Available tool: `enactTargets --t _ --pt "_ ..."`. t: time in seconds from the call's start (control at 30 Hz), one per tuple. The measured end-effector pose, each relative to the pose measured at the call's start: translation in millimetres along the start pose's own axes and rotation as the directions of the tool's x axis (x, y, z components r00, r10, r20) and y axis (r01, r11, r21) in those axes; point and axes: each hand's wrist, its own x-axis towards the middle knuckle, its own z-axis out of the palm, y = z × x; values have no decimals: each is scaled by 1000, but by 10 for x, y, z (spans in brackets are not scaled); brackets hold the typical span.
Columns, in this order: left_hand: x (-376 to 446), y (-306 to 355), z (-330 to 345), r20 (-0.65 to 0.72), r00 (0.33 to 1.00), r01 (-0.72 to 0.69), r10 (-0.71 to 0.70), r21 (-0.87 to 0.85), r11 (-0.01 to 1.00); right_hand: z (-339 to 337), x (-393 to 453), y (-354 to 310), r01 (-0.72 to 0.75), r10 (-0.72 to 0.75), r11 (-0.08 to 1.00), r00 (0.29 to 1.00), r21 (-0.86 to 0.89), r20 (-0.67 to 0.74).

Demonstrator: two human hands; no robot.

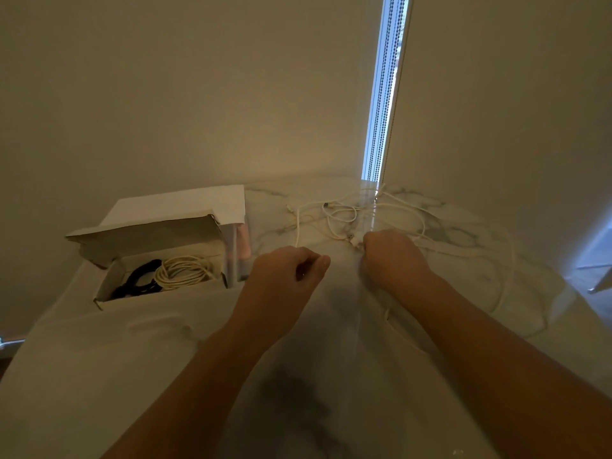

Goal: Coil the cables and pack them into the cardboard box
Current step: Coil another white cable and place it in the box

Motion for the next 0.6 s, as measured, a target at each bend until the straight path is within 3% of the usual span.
enactTargets --t 0.3,0.43,0.6 --pt "-115 -53 -12 -13 999 -39 38 -51 998 -80 -67 -13 53 -54 998 998 -42 -23" --pt "-127 -22 -18 -29 999 -22 19 -111 994 -272 -204 -89 207 -207 978 978 -12 -28" --pt "-93 -17 -56 -9 997 -74 73 -89 993 -529 -457 -187 374 -386 920 916 115 107"
